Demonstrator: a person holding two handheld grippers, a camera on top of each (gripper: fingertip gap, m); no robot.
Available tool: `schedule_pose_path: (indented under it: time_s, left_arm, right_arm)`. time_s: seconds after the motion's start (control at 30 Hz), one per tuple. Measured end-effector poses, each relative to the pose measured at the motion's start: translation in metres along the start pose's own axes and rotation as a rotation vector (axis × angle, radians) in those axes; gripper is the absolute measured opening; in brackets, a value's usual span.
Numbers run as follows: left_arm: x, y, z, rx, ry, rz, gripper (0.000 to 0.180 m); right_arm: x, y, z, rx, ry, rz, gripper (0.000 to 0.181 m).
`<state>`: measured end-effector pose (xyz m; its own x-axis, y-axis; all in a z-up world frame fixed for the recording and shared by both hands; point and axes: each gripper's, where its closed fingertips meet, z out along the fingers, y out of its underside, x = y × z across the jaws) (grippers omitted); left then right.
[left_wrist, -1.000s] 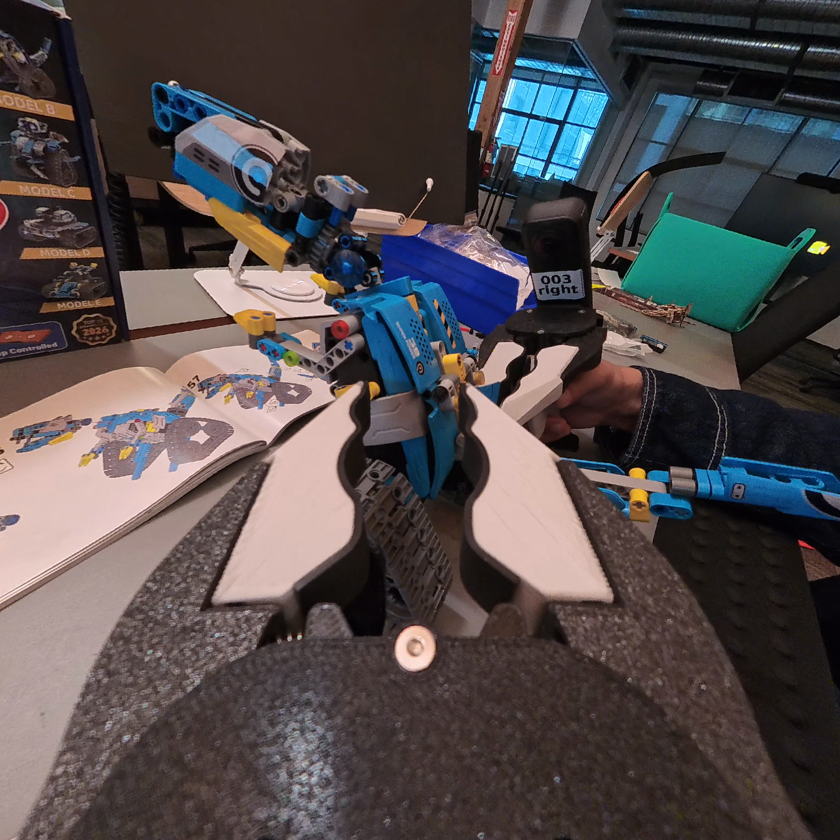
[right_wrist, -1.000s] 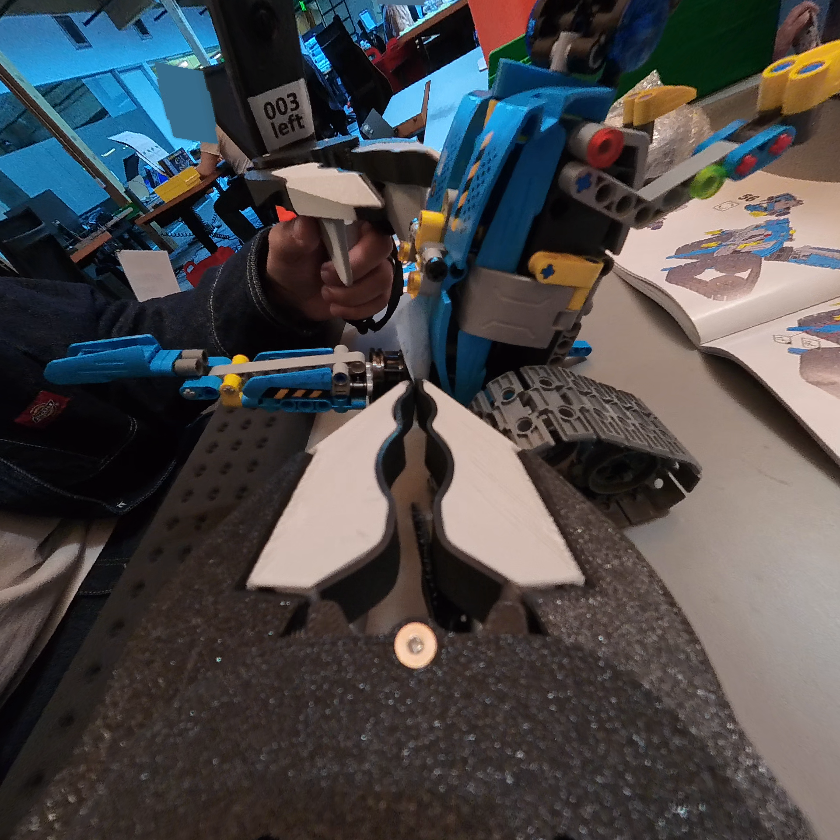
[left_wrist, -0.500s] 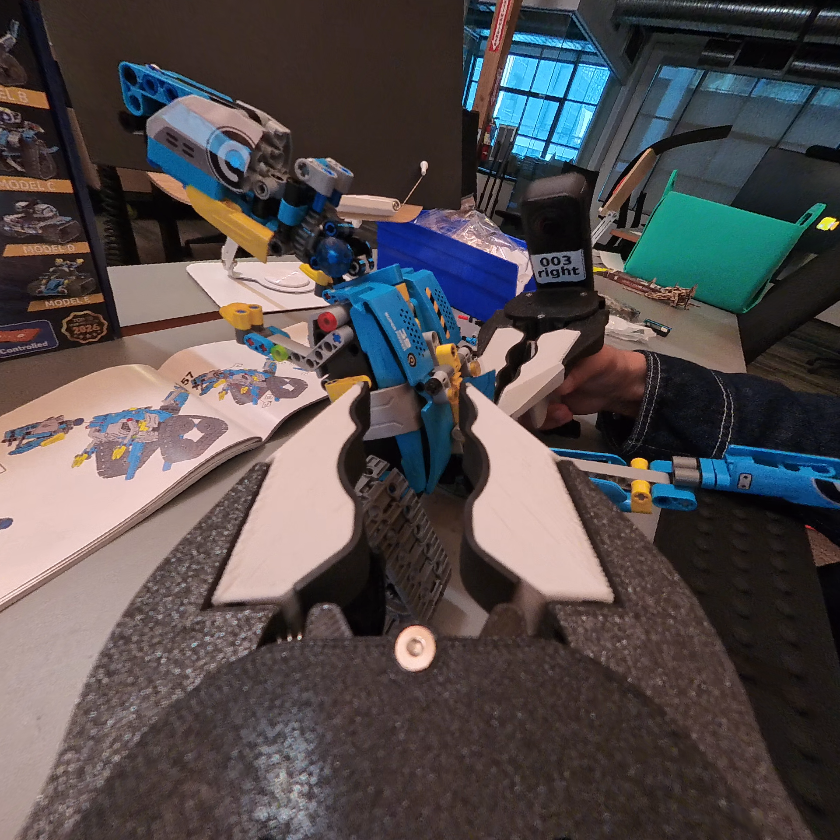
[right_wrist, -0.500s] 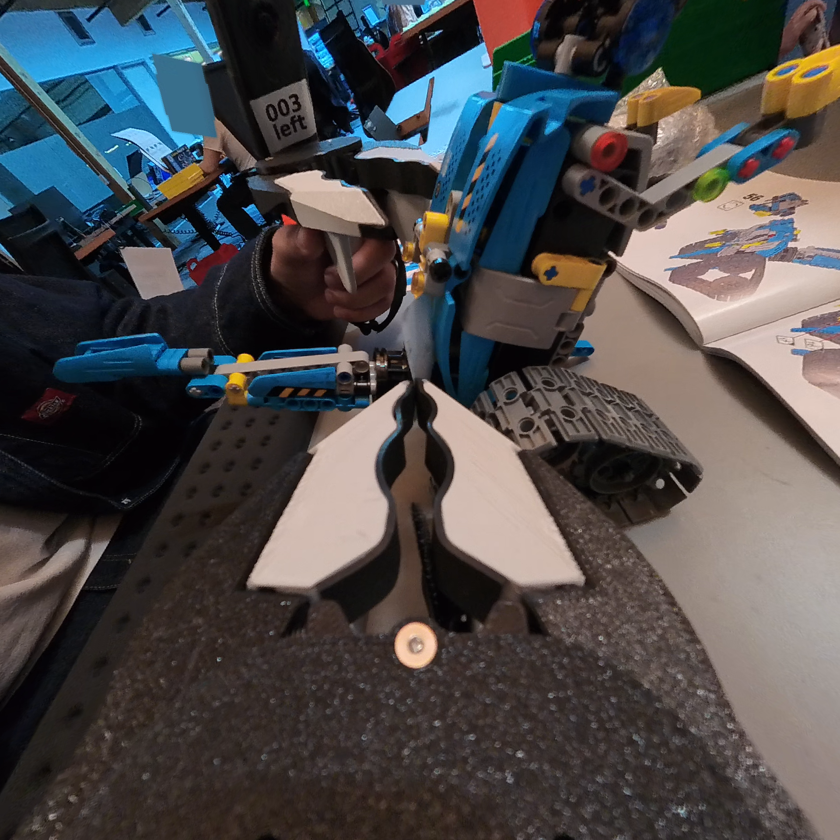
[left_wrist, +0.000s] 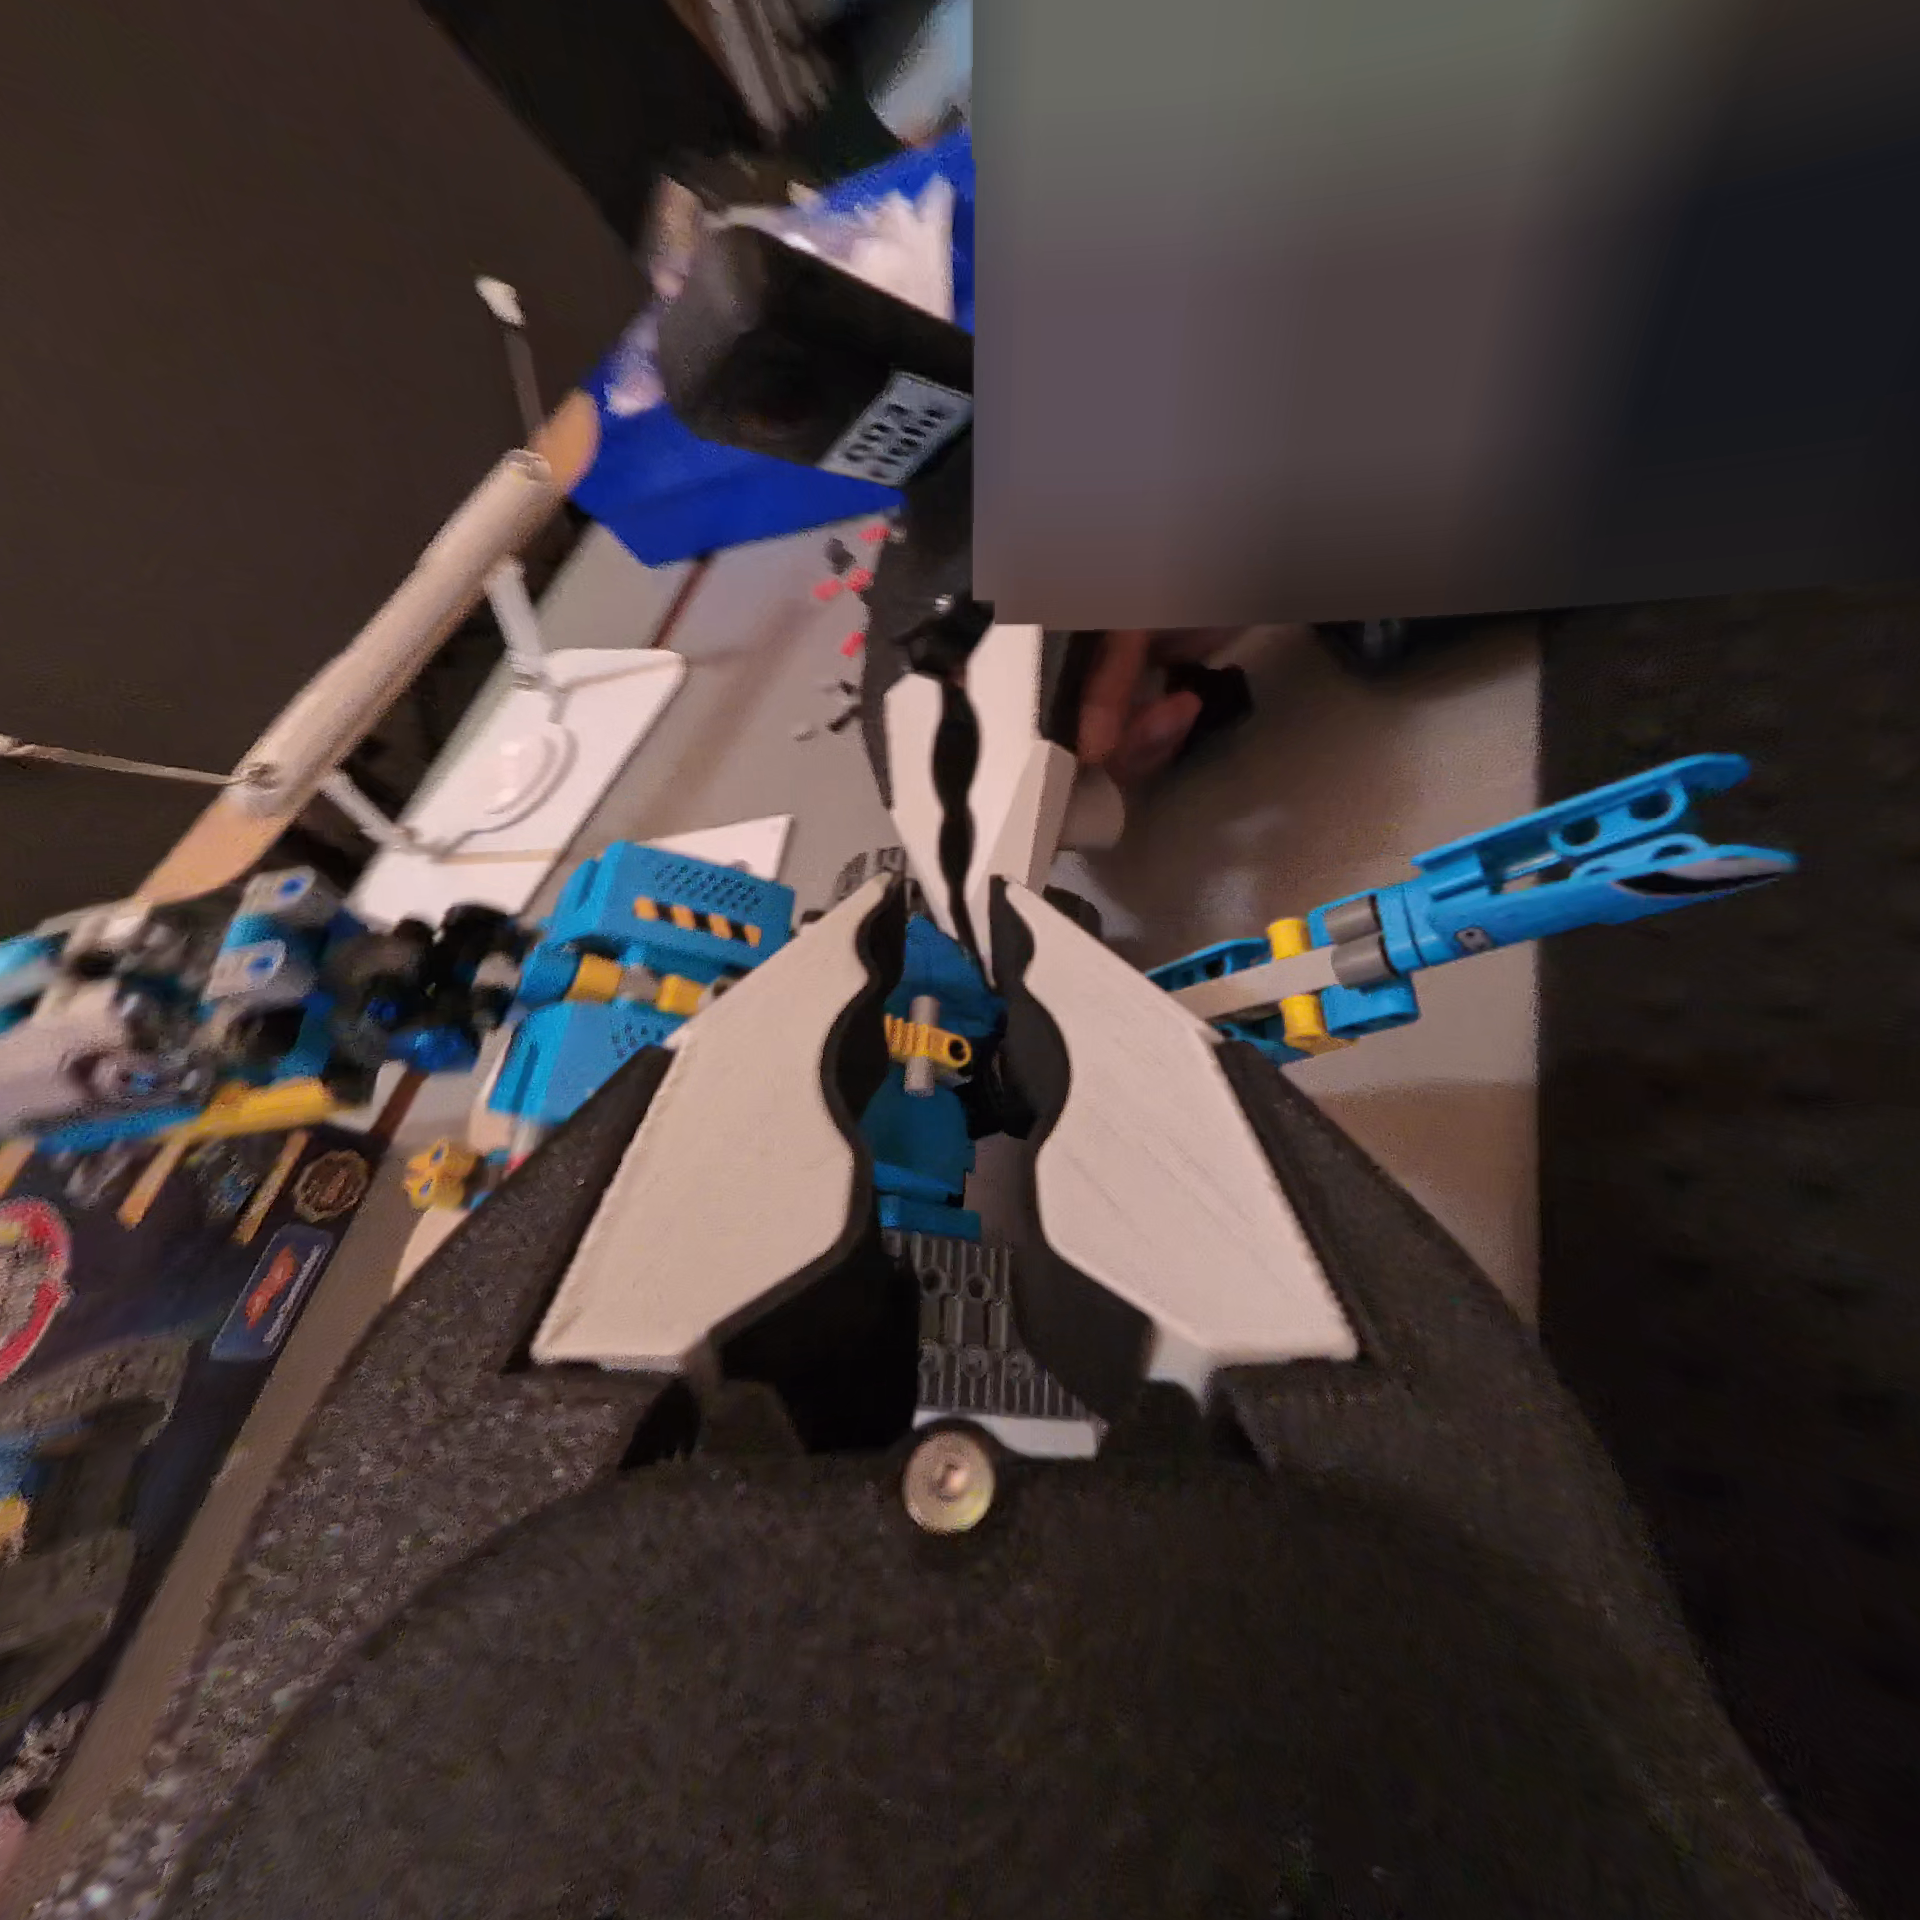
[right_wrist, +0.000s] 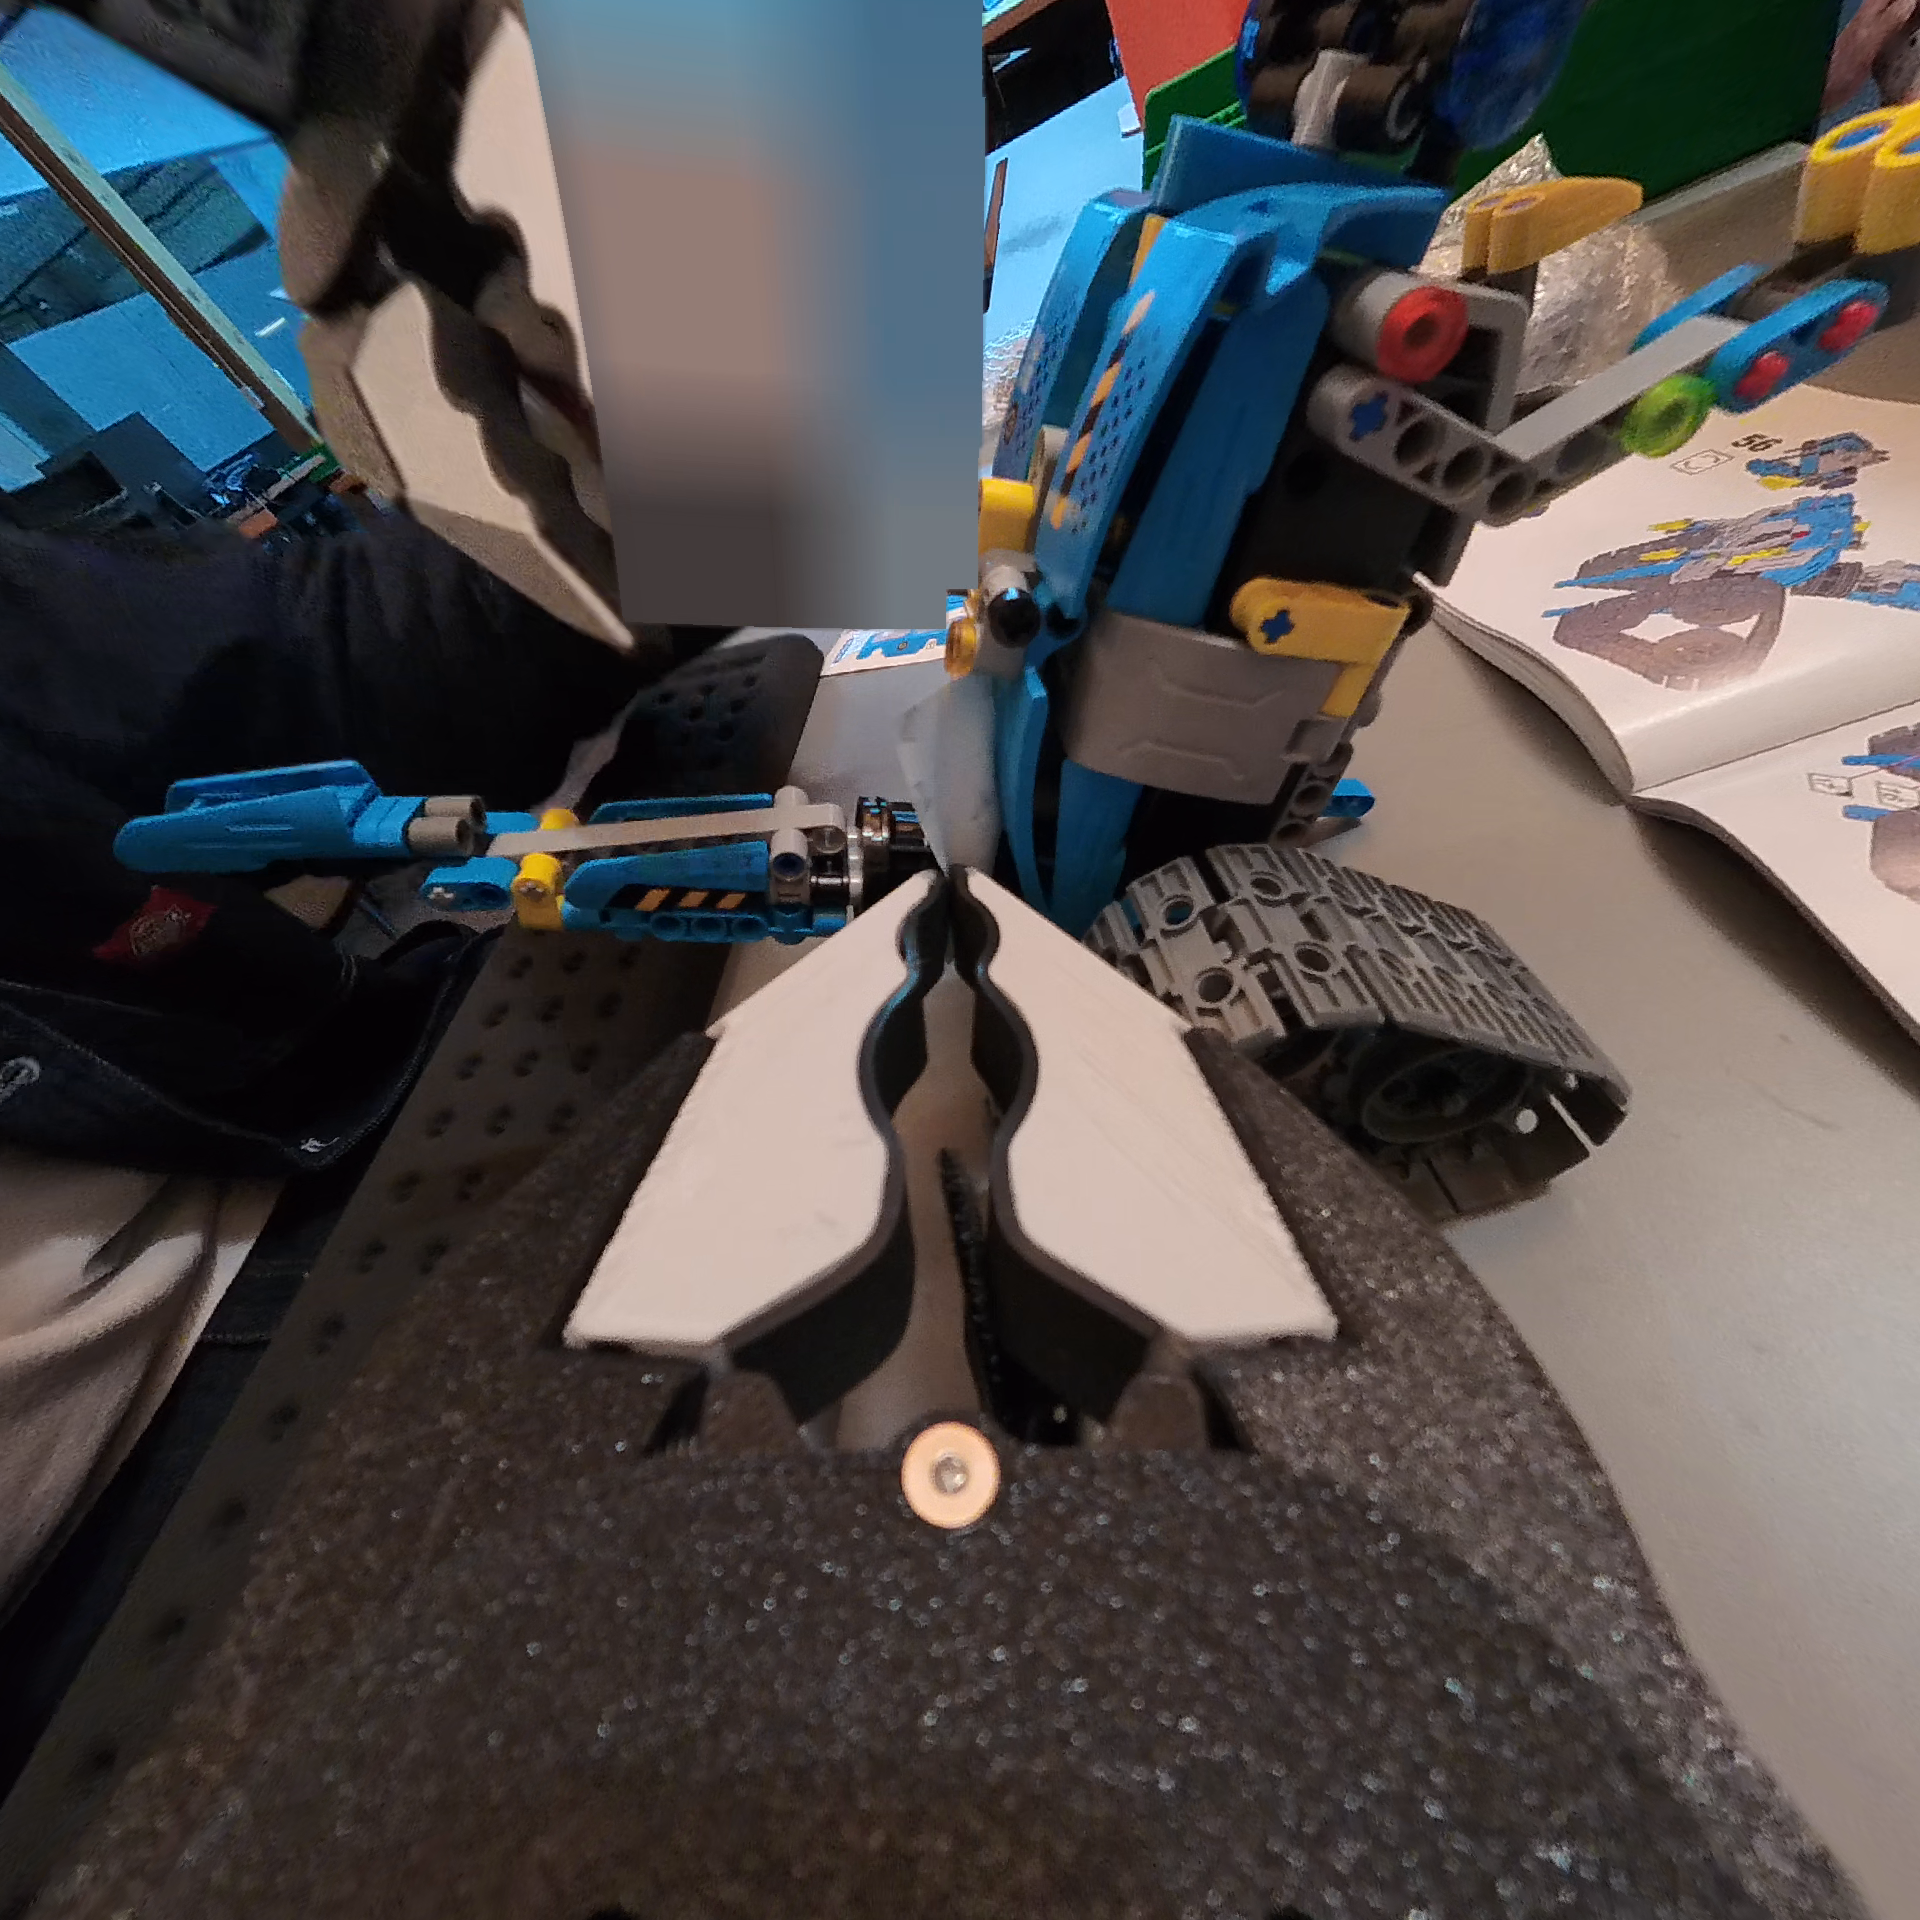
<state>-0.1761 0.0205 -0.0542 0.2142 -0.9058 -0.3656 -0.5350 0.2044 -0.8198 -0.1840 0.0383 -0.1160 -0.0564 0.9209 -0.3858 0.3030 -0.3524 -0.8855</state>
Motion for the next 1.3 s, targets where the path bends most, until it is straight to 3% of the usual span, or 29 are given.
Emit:
schedule_pose_path:
  time_s: [0.1,0.23,0.37,0.67,0.83,1.3]
  left_arm:
    - [0.009,-0.002,0.007,-0.147,0.208,0.054,0.014]
    - [-0.003,0.019,0.018,-0.404,0.295,0.17,0.018]
    - [-0.013,0.028,0.022,-0.496,0.345,0.184,0.018]
    - [-0.009,0.031,0.024,-0.536,0.381,0.201,0.013]
    - [-0.011,0.032,0.025,-0.538,0.356,0.212,0.0]
    - [-0.01,0.033,0.024,-0.658,0.307,0.129,0.0]
  right_arm:
    - [0.0,0.0,0.0,0.002,-0.003,0.003,0.0]
    - [0.0,-0.001,-0.001,0.003,0.001,-0.003,0.0]
    - [0.0,-0.001,-0.002,0.004,0.0,-0.004,0.0]
    - [0.0,-0.001,-0.002,0.005,-0.002,-0.007,0.0]
    - [0.001,0.0,-0.003,0.009,0.001,-0.006,0.0]
    - [0.002,-0.001,-0.002,0.005,0.022,-0.024,0.0]
